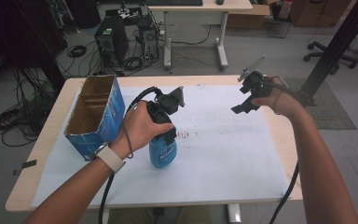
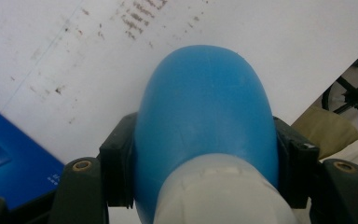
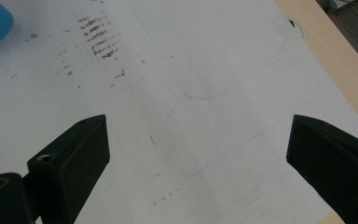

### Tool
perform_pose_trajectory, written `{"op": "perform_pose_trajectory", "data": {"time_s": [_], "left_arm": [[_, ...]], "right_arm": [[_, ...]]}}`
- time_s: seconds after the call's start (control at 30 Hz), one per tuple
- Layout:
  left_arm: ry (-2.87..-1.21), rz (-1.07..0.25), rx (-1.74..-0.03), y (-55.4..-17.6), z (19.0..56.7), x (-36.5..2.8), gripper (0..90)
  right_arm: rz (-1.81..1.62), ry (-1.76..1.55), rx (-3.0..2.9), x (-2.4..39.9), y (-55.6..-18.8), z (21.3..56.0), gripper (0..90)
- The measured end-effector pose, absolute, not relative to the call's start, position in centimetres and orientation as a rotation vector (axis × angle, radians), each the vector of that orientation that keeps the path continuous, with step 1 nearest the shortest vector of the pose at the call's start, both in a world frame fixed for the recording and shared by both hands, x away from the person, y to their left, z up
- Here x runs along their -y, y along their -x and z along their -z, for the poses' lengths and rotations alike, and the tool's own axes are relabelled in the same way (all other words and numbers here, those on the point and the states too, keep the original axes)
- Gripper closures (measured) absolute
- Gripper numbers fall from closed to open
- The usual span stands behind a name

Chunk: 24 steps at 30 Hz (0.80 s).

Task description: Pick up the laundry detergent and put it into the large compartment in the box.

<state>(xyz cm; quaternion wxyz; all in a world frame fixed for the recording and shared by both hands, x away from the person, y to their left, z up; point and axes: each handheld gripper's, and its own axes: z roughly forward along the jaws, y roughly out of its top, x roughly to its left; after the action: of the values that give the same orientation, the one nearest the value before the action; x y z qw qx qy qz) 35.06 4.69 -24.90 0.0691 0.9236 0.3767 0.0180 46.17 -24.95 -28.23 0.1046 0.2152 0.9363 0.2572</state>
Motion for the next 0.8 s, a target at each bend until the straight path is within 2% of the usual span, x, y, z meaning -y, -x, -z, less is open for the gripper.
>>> {"op": "perform_pose_trajectory", "data": {"time_s": [0.8], "left_arm": [[-2.752,-0.107,-1.185,-34.8,21.5,-5.2,37.3]], "right_arm": [[-0.764,-0.622,-2.764,24.8,-46.0,28.1,6.1]]}}
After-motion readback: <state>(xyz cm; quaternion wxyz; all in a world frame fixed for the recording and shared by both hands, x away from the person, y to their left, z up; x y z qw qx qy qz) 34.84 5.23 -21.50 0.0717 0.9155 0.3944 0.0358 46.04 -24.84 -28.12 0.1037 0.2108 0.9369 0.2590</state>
